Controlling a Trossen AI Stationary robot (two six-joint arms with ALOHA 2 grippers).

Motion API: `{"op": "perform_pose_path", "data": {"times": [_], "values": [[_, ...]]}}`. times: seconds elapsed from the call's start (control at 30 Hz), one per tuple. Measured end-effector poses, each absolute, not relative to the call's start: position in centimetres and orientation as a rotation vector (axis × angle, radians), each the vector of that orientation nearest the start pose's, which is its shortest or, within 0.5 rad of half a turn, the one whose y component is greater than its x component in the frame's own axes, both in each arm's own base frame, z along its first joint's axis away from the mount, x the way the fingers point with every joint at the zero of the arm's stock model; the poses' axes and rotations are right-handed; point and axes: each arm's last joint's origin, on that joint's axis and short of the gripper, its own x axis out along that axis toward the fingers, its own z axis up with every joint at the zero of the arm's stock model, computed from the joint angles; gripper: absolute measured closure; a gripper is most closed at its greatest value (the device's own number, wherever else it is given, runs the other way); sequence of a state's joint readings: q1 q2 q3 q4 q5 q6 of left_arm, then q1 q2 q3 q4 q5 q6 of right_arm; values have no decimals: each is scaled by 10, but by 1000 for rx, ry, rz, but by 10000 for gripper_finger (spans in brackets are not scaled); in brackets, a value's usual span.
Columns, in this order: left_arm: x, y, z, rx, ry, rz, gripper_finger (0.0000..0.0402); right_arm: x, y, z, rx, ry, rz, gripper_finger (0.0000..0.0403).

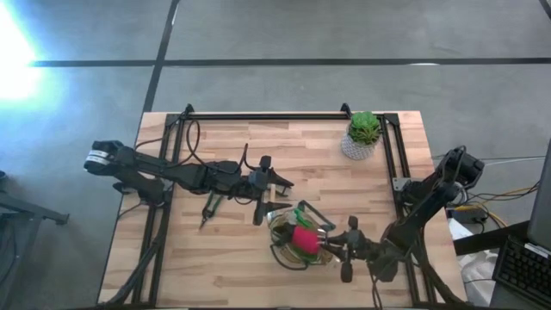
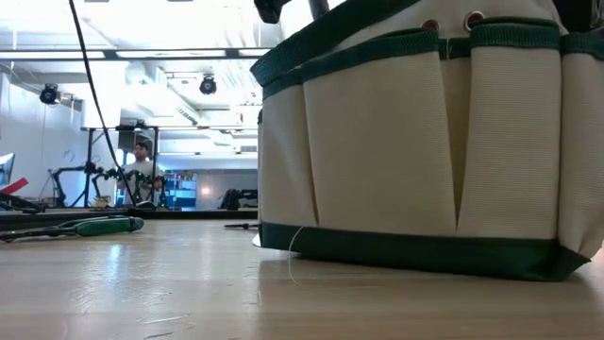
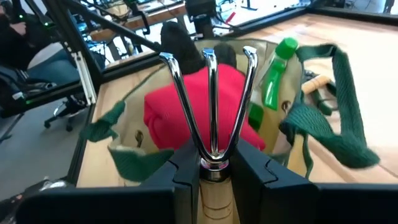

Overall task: Pick & Place Garden tools in Gardening bag
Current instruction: Put the brown hand rake into the white gardening bag

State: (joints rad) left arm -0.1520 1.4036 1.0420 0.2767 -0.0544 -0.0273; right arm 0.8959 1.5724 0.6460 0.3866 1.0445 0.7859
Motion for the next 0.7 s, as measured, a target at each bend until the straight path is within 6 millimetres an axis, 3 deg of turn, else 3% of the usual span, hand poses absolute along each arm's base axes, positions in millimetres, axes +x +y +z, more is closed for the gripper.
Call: {"op": "perform_pose_path", "data": {"times": [0.43,0.7], "values": [[319,-47,325,-18,84,-96,117,200,210,160,356,254,-214,348],[319,-47,325,-18,85,-96,117,200,211,175,360,233,-195,250]]}}
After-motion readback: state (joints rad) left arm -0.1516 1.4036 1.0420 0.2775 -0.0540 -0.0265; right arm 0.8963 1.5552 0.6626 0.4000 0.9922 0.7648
